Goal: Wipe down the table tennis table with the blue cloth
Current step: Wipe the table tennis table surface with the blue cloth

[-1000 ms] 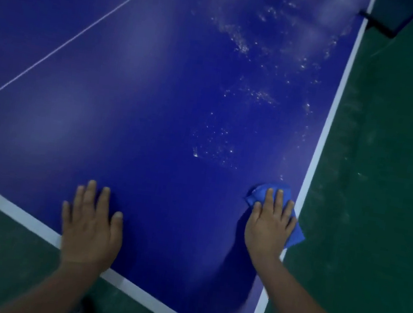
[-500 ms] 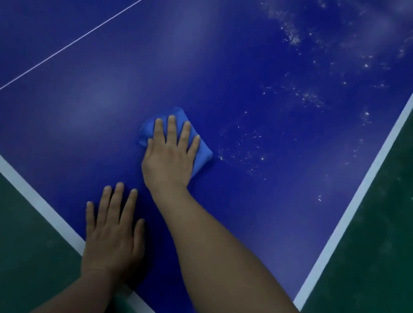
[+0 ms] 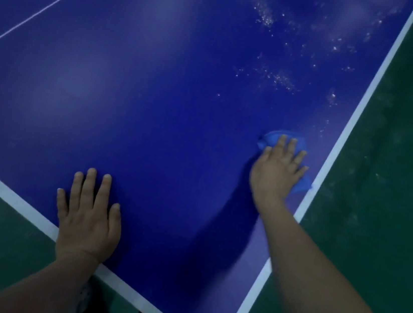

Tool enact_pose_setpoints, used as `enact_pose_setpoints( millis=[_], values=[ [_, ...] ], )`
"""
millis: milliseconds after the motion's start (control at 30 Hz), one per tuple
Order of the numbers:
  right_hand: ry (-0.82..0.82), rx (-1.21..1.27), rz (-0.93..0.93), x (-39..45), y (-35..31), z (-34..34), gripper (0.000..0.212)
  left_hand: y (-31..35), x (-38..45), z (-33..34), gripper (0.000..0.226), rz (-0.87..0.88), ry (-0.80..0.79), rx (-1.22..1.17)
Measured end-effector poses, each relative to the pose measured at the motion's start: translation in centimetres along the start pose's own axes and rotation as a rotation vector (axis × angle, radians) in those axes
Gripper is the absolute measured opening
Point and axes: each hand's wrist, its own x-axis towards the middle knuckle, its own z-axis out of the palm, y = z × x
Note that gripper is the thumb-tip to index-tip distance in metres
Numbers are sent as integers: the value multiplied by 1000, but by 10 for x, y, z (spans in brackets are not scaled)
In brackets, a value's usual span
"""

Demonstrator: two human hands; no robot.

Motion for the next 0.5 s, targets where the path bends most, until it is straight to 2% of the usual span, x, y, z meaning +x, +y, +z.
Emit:
enact_pose_setpoints(
  millis=[67, 133, 200, 267, 333, 400, 500],
  values=[
    [12, -40, -209, -50, -25, 12, 54, 0, -1, -1, 71, -5, -13, -1],
    [-81, -73, -529, -102, -29, 16, 54, 0, -1, -1, 72, -14, -16, -3],
    [-159, -87, -727, -109, -9, 12, 53, 1, 0, -1, 72, -17, -13, -2],
    [-103, -132, -644, -66, 22, 6, 55, 3, 1, 0, 73, -22, -12, -10],
    [-44, -173, -406, -7, 54, -3, 56, 3, 1, 0, 72, -25, -13, -16],
    [-59, -126, -210, 43, 77, -17, 54, 3, 1, 0, 72, -17, -8, -15],
    [-51, -53, -133, 53, 79, -22, 54, 1, 1, 0, 72, 1, -5, -3]
  ],
)
